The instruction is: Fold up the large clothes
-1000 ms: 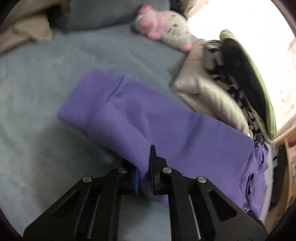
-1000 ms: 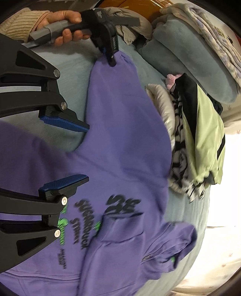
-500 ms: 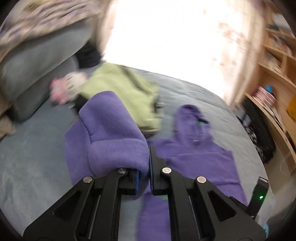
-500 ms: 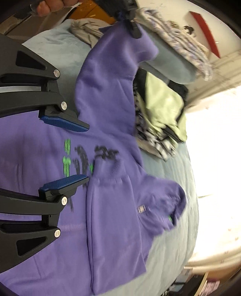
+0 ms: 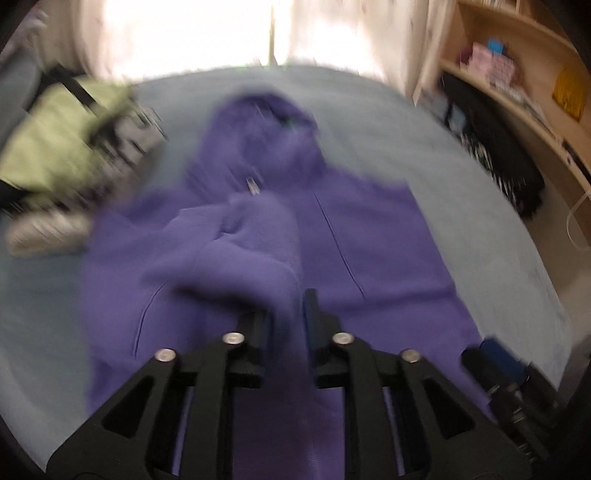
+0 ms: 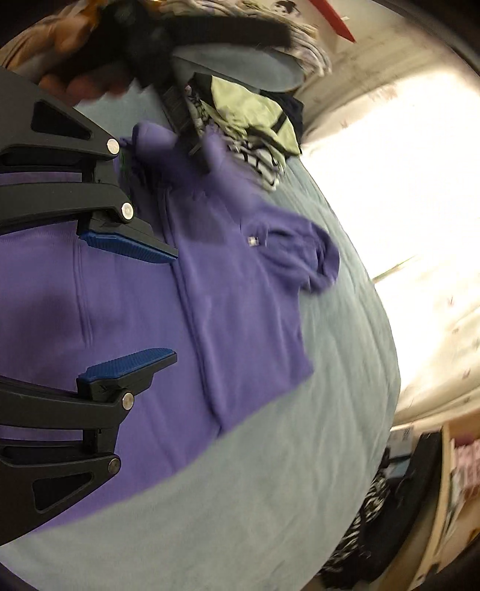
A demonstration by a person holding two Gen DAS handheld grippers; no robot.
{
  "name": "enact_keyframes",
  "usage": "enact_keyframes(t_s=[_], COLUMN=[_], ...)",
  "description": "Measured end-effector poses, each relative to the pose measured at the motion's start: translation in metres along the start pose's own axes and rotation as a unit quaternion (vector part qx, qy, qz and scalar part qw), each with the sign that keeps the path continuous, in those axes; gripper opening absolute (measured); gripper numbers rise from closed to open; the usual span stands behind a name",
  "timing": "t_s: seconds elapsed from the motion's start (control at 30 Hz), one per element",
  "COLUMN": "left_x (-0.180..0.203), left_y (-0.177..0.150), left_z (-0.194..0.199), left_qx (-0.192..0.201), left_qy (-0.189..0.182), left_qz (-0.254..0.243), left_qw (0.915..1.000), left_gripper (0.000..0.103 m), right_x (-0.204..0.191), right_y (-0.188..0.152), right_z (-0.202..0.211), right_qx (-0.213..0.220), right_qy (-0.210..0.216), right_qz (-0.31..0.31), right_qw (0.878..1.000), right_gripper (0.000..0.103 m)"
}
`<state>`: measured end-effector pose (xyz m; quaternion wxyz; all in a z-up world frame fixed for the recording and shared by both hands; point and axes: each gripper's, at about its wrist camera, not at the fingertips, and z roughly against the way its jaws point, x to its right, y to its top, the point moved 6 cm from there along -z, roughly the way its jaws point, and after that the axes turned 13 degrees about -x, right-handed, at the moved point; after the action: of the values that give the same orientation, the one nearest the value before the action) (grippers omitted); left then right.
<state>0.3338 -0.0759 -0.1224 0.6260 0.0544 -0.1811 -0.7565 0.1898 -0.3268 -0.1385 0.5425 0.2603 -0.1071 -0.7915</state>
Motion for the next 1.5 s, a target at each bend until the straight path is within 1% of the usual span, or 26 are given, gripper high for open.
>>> enact_keyframes(t_s=[0.03, 0.1, 0.13, 0.2, 0.3, 0.43, 0.47, 0.5, 0.57, 0.67, 0.73, 0.83, 0.93, 1.0, 1.07, 1.1, 1.13, 1.17, 1.2, 1.27, 1.3, 1.33, 1.37, 1.43, 1.47, 1.5], left_x=[0.009, 0.020, 0.024, 0.030, 0.030, 0.015, 0.008, -0.006, -0.031, -0.070, -0.093, -0.123, -0.143, -0.151, -0.156, -0.157, -0.161, -0.162, -0.165, -0.169, -0.169, -0.170, -0.169, -0.167, -0.166, -0.164], left_y=[-0.005, -0.016, -0.021, -0.026, -0.034, -0.050, -0.055, -0.061, -0.072, -0.090, -0.101, -0.115, -0.125, -0.129, -0.133, -0.134, -0.136, -0.137, -0.139, -0.140, -0.141, -0.141, -0.140, -0.139, -0.139, -0.138], left_z=[-0.015, -0.030, -0.034, -0.036, -0.028, 0.015, 0.024, 0.035, 0.048, 0.058, 0.061, 0.063, 0.063, 0.059, 0.056, 0.053, 0.052, 0.051, 0.050, 0.048, 0.047, 0.048, 0.048, 0.048, 0.047, 0.047], left_qx=[-0.023, -0.038, -0.041, -0.045, -0.041, -0.003, 0.005, 0.017, 0.030, 0.037, 0.033, 0.033, 0.035, 0.033, 0.030, 0.028, 0.027, 0.027, 0.026, 0.026, 0.027, 0.030, 0.031, 0.035, 0.037, 0.038], left_qy=[-0.019, -0.048, -0.058, -0.071, -0.080, -0.087, -0.086, -0.074, -0.043, 0.000, 0.019, 0.024, 0.017, 0.004, -0.004, -0.004, -0.005, -0.006, -0.009, -0.016, -0.019, -0.021, -0.021, -0.023, -0.026, -0.028], left_qz=[-0.003, -0.008, -0.012, -0.017, -0.013, 0.006, 0.014, 0.029, 0.052, 0.091, 0.114, 0.142, 0.159, 0.169, 0.175, 0.176, 0.178, 0.180, 0.183, 0.188, 0.191, 0.192, 0.192, 0.189, 0.187, 0.185], left_qw=[0.9996, 0.9981, 0.9974, 0.9963, 0.9959, 0.9962, 0.9962, 0.9967, 0.9973, 0.9951, 0.9927, 0.9890, 0.9865, 0.9851, 0.9841, 0.9839, 0.9836, 0.9833, 0.9828, 0.9816, 0.9810, 0.9808, 0.9807, 0.9811, 0.9814, 0.9816], left_gripper=[0.046, 0.060, 0.062, 0.063, 0.063, 0.063, 0.063, 0.063, 0.063, 0.063, 0.063, 0.063, 0.063, 0.063, 0.063, 0.063, 0.063, 0.063, 0.063, 0.063, 0.063, 0.063, 0.063, 0.063, 0.063, 0.063], right_x=[0.011, 0.024, 0.032, 0.035, 0.032, 0.009, 0.003, -0.007, -0.025, -0.060, -0.085, -0.128, -0.159, -0.171, -0.177, -0.179, -0.179, -0.179, -0.180, -0.193, -0.199, -0.206, -0.206, -0.190, -0.172, -0.156], right_y=[0.000, 0.000, 0.000, -0.004, -0.005, -0.009, -0.010, -0.012, -0.014, -0.016, -0.018, -0.021, -0.017, -0.015, -0.014, -0.013, -0.011, -0.010, -0.007, 0.010, 0.020, 0.034, 0.043, 0.063, 0.069, 0.072], right_z=[0.001, -0.002, -0.003, -0.008, -0.017, -0.018, -0.018, -0.017, -0.020, -0.032, -0.041, -0.062, -0.095, -0.128, -0.154, -0.168, -0.179, -0.187, -0.190, -0.167, -0.151, -0.123, -0.105, -0.073, -0.065, -0.067], right_qx=[-0.002, -0.006, -0.009, -0.013, -0.017, -0.017, -0.019, -0.020, -0.023, -0.037, -0.046, -0.054, -0.071, -0.102, -0.118, -0.125, -0.133, -0.142, -0.145, -0.093, -0.065, -0.028, -0.005, 0.043, 0.058, 0.057], right_qy=[0.002, 0.010, 0.014, 0.020, 0.026, 0.032, 0.034, 0.035, 0.034, 0.029, 0.023, 0.001, -0.031, -0.063, -0.086, -0.111, -0.133, -0.142, -0.150, -0.133, -0.112, -0.060, -0.028, 0.023, 0.041, 0.041], right_qz=[-0.005, -0.012, -0.017, -0.020, -0.012, 0.020, 0.031, 0.042, 0.074, 0.116, 0.148, 0.214, 0.261, 0.279, 0.288, 0.292, 0.297, 0.303, 0.304, 0.306, 0.305, 0.289, 0.270, 0.207, 0.164, 0.133], right_qw=[1.000, 1.000, 1.000, 1.000, 0.999, 0.999, 0.999, 0.998, 0.996, 0.992, 0.988, 0.975, 0.962, 0.953, 0.947, 0.942, 0.936, 0.932, 0.930, 0.938, 0.944, 0.955, 0.962, 0.977, 0.984, 0.989], right_gripper=[0.049, 0.049, 0.049, 0.049, 0.049, 0.049, 0.052, 0.059, 0.065, 0.067, 0.067, 0.067, 0.067, 0.067, 0.067, 0.064, 0.055, 0.017, 0.010, 0.009, 0.009, 0.009, 0.009, 0.009, 0.009, 0.009])
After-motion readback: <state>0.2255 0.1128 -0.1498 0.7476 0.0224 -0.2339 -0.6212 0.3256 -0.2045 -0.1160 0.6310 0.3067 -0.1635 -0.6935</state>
